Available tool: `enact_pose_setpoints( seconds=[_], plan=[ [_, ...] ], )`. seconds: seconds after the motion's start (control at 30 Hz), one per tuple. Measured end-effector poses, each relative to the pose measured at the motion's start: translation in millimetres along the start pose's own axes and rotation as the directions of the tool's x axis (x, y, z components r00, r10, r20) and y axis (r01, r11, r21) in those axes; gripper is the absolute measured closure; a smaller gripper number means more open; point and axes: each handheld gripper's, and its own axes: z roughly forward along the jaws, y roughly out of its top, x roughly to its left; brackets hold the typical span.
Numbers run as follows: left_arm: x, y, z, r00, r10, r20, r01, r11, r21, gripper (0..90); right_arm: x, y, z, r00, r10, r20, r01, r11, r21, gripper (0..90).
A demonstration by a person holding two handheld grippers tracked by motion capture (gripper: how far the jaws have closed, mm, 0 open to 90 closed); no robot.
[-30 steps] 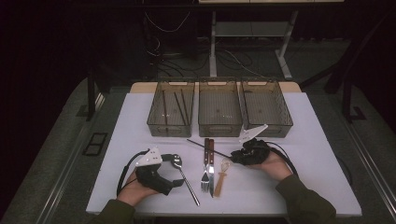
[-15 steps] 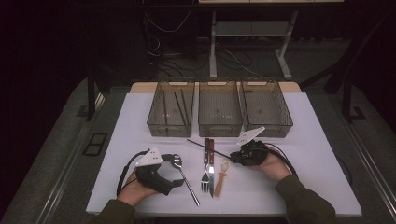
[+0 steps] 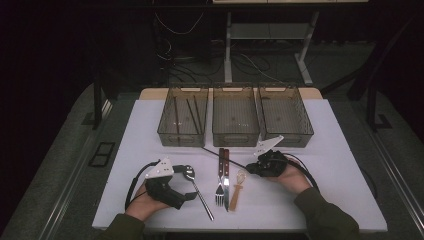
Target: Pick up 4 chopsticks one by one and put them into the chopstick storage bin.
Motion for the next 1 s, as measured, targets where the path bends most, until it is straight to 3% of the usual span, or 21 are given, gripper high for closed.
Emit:
enact_pose_setpoints(
  seconds=[0.2, 0.6, 0.9, 1.0],
  plan=[
    [-0.1, 0.0, -0.1, 1.0, 0.002, 0.001, -0.002, 1.0, -0.002, 0.0, -1.1, -0.1, -1.1, 1.0, 0.005, 0.002, -0.005, 1.0, -0.007, 85.5],
    [0.1, 0.0, 0.0, 1.0, 0.0, 0.001, 0.0, 1.0, 0.0, 0.0, -3.7, 2.5, -20.7, 0.9989, 0.042, -0.021, -0.044, 0.994, -0.104, 85.6],
    [-0.5, 0.1, 0.6, 1.0, -0.006, -0.002, 0.006, 1.0, 0.002, 0.0, -4.2, 12.6, -42.6, 0.9974, 0.06, -0.039, -0.067, 0.974, -0.217, 85.6],
    [-0.3, 0.0, 0.5, 1.0, -0.006, -0.002, 0.006, 1.0, 0.0, 0.0, -5.6, 19.9, -47.7, 0.9974, 0.068, -0.024, -0.071, 0.966, -0.25, 85.5]
  ],
)
